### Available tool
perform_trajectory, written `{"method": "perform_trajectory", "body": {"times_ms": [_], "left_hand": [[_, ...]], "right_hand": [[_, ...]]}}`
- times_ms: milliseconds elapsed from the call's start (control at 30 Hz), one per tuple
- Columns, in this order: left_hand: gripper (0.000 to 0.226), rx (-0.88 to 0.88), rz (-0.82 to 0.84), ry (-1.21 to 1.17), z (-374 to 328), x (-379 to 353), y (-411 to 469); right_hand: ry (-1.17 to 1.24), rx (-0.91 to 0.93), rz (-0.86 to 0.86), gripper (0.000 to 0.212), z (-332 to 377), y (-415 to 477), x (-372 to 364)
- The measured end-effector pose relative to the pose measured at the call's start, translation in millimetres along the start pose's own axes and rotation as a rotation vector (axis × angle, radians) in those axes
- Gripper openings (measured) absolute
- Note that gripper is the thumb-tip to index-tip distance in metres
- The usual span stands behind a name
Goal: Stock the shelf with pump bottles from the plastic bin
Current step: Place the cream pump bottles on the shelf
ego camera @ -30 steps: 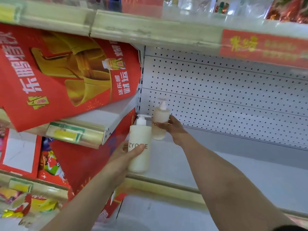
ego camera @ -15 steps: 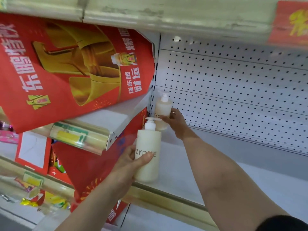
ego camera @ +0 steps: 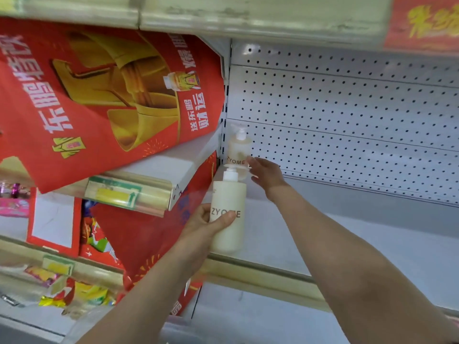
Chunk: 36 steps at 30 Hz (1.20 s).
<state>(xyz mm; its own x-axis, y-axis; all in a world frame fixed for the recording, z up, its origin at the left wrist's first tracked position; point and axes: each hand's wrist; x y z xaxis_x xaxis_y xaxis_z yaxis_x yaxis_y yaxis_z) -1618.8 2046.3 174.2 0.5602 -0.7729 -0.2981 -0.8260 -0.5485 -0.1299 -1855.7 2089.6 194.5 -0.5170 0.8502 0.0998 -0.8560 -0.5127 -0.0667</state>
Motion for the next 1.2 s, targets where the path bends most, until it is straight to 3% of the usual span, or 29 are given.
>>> {"method": "perform_trajectory", "body": {"times_ms": [100,200,267,433,533,567,633,733,900,1000,1200], "left_hand": [[0.068,0.001,0.021,0.004,-1,-2,1],[0.072,0.024,0.064,0.008,-2,-11,9],[0.074,0.033,0.098,0.009,-3,-21,18],[0.095,0.060,0.198,0.049,-5,-47,42],[0.090,0.024,0.277,0.084,-5,-57,65],[0.089,-0.010,0.257,0.108,-6,-59,77],[0.088,-0.082,0.046,0.151,-10,-59,103],[0.104,-0.210,-0.201,0.180,-16,-56,142],[0.084,-0.276,-0.236,0.246,-4,-51,194],[0.084,-0.293,-0.232,0.394,6,-47,212],[0.074,-0.300,-0.282,0.373,12,-53,224]], "right_hand": [[0.186,-0.085,0.156,0.051,15,-56,12],[0.070,-0.120,0.397,0.056,23,-104,26],[0.010,-0.109,0.444,0.055,25,-119,35],[-0.066,-0.078,0.305,0.052,37,-118,58],[-0.096,-0.073,0.257,0.042,42,-101,69],[-0.104,-0.071,0.233,0.039,43,-93,71],[-0.120,-0.059,0.172,0.036,44,-71,75],[-0.156,-0.014,0.082,0.049,38,-34,77],[-0.273,0.102,-0.001,0.072,21,19,74],[-0.306,0.153,0.016,0.076,15,42,72],[-0.328,0.165,0.051,0.079,16,70,72]]}}
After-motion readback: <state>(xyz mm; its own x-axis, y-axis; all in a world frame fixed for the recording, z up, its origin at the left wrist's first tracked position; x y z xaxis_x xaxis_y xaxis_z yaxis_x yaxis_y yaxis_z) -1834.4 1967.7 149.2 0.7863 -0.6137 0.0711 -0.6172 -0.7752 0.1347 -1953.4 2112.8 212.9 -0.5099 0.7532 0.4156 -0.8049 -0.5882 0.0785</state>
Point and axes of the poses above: each hand's wrist, its own y-axis towards the middle knuckle, its own x-axis out of the back of the hand, z = x × y, and after that the axes turned 1 degree about -x, right-handed
